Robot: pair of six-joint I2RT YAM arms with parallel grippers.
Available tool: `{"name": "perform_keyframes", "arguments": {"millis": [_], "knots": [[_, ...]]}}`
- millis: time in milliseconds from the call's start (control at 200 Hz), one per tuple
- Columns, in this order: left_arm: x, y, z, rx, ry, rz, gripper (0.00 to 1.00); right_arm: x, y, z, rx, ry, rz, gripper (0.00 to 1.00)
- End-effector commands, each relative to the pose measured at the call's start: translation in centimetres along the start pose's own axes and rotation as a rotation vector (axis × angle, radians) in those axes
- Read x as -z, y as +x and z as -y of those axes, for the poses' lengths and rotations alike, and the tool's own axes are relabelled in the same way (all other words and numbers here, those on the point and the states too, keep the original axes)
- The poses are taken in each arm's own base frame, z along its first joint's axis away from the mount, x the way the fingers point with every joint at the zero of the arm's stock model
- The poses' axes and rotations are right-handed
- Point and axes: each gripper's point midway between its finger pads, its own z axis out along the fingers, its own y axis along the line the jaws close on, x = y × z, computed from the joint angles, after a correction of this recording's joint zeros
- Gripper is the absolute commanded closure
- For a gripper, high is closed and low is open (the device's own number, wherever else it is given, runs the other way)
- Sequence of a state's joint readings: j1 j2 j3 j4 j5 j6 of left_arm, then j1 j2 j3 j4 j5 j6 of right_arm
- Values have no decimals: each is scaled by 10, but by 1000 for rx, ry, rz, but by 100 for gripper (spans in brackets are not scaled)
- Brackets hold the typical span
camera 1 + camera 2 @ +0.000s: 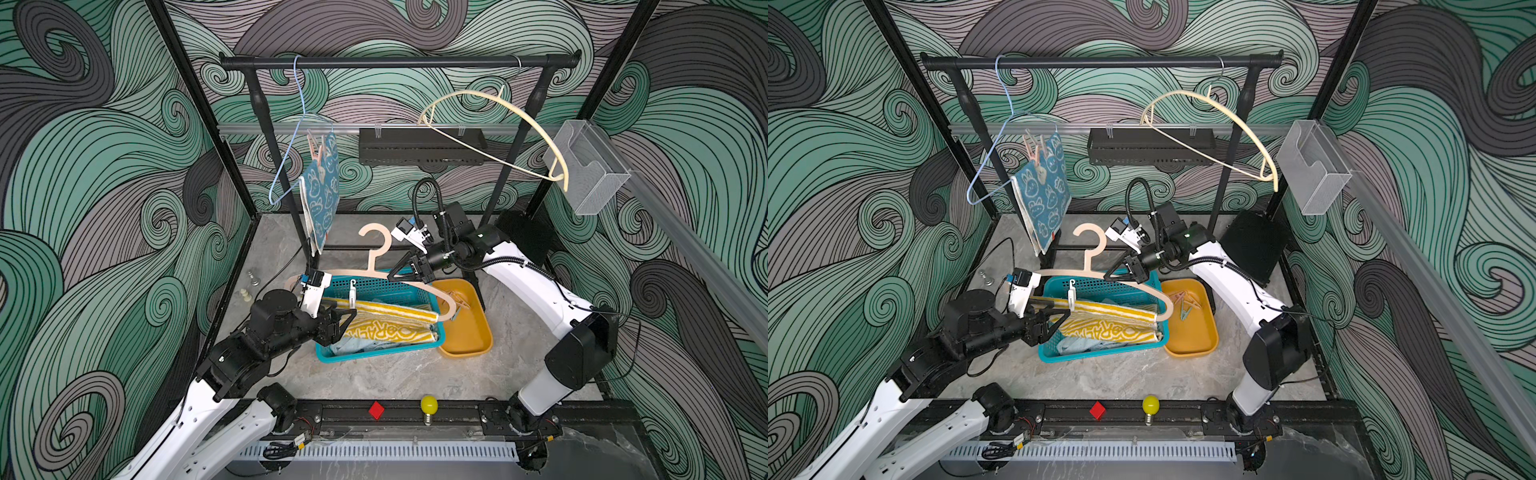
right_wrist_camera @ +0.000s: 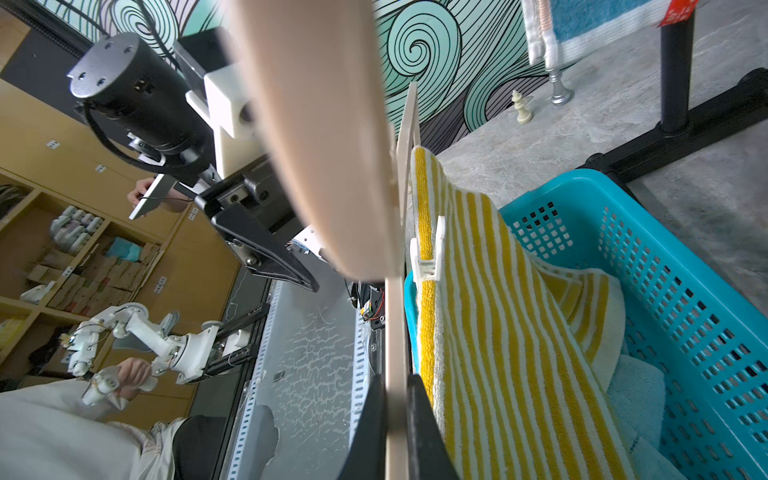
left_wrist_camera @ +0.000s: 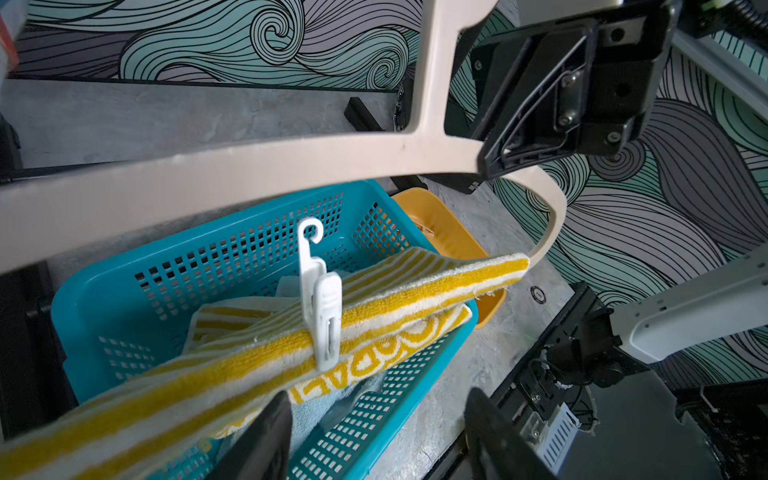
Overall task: Remove the clothespins securing towels to the hanger
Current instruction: Remove the clothespin from the hanger.
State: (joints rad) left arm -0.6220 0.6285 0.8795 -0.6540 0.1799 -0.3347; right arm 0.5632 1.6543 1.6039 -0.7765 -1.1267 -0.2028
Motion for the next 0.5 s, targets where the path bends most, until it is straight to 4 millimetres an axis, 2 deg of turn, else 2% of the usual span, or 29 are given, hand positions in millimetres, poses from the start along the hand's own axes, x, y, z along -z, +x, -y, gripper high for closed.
{"name": "perform_keyframes", "arguments": {"millis": [0, 495], "knots": [[-5, -8, 5, -57, 36, 14, 36, 3, -7, -21, 47, -100, 24, 100], [-24, -19, -1, -67, 89, -10, 38, 3, -1, -25, 22, -134, 20, 100]]}}
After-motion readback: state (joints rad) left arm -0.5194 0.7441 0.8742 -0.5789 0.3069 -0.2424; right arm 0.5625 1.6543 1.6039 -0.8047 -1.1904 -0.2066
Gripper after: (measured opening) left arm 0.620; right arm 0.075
